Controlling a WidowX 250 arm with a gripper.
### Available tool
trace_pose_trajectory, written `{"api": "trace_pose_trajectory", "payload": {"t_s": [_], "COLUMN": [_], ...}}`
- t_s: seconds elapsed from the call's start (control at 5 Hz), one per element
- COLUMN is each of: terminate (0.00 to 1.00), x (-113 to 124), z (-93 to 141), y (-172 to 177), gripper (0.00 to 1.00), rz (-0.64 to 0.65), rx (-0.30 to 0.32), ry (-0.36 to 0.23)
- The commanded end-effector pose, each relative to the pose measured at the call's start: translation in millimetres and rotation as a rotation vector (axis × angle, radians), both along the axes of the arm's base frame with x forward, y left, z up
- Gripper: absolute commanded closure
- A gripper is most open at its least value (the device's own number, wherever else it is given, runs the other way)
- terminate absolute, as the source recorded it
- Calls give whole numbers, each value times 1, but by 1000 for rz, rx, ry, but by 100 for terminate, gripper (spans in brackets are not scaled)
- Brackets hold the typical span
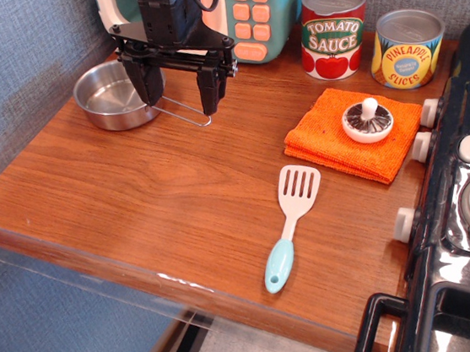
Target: Put the drain cover in between the pan and the orange cloth
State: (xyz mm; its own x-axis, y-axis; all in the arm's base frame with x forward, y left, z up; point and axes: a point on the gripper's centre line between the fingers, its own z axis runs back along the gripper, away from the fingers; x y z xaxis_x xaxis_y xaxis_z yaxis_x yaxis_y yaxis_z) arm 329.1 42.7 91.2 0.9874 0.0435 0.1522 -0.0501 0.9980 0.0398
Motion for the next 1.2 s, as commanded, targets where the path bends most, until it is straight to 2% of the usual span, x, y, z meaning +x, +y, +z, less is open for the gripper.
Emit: {"api": "trace_pose_trajectory", "payload": {"t_s": [0.0,0.2,0.4,0.6,1.0], "terminate": [0,0,0,0,0], "x": [0,15,28,46,78], "z": [0,-3,-6,-7,22], "y": [0,-21,-42,-78,-123], "gripper": [0,0,0,0,0], "rz": [0,-41,-84,-177,-272], "rx": [0,30,20,2,-48], "ry": [0,-4,-6,-20,-105]}}
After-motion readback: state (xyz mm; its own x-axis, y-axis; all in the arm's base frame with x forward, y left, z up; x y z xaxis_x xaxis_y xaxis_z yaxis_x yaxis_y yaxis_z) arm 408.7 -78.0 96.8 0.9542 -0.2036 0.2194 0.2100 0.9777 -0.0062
